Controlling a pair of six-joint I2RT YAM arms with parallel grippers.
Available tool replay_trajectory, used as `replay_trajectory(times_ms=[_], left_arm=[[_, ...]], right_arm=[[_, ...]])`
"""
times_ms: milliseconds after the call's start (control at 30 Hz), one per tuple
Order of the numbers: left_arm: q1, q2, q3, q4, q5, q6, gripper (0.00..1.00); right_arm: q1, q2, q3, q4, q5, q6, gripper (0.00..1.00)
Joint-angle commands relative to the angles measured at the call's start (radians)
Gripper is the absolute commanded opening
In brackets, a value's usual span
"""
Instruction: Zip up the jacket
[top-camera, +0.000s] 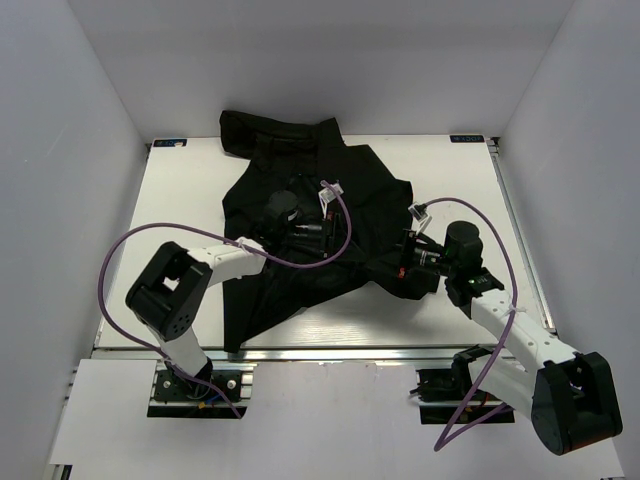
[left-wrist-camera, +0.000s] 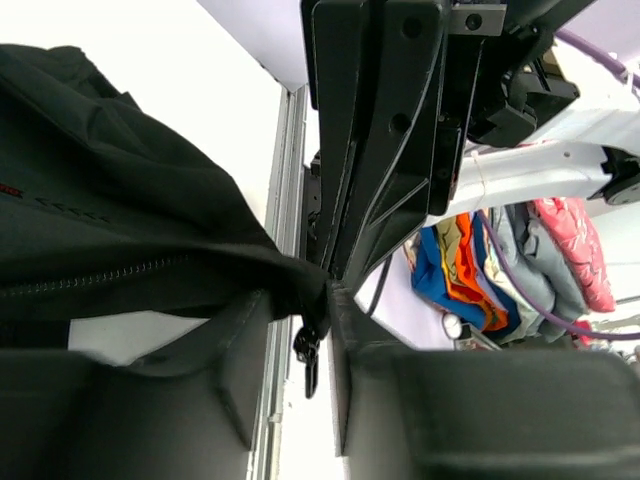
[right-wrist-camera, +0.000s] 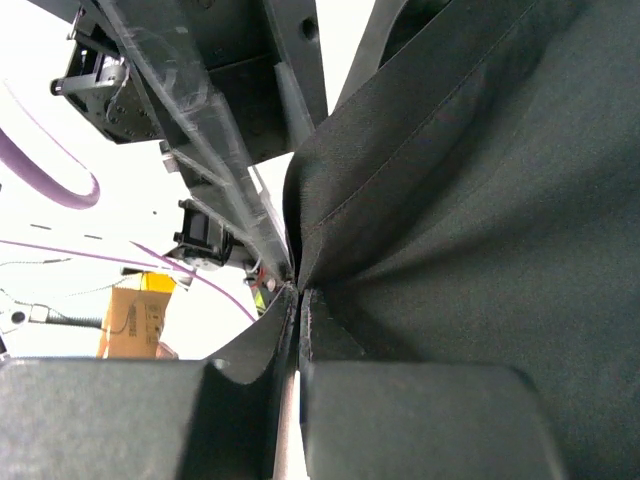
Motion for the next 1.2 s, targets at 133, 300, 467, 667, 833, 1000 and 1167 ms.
replay_trajectory(times_ms=[133,300,467,667,833,1000,1167], left_arm=[[-0.011,0.009,0.044,0.05,0.032,-0.02,0.54],[-0.011,0.016,0.044,0.053,0.032,-0.022,0.36],[-0.011,0.023,0.047,0.081,0.032,-0.04,0.0],[-0.011,-0.011,0.018,0.115,0.001,-0.059,0.0],[-0.017,-0.045,0.002,0.055,-0.058,-0.057,0.0],[-0.035,-0.06,-0.007,0.039,-0.094,-0.057,0.0],[-0.037,-0.062,-0.008,0.036,-0.103,-0.065,0.0]], right_arm=[[0.007,-0.012,0.063,-0.01,-0.058,-0.053,0.0],[0.007,-0.016,0.062,-0.008,-0.061,-0.059,0.0],[0.007,-0.006,0.065,-0.04,-0.07,-0.082,0.0],[0.007,0.001,0.069,-0.074,-0.009,-0.081,0.18],[0.007,0.016,0.059,0.001,-0.012,-0.04,0.47],[0.007,0.037,0.051,0.056,-0.016,-0.007,0.5],[0.01,0.037,0.05,0.066,-0.01,-0.012,0.44]])
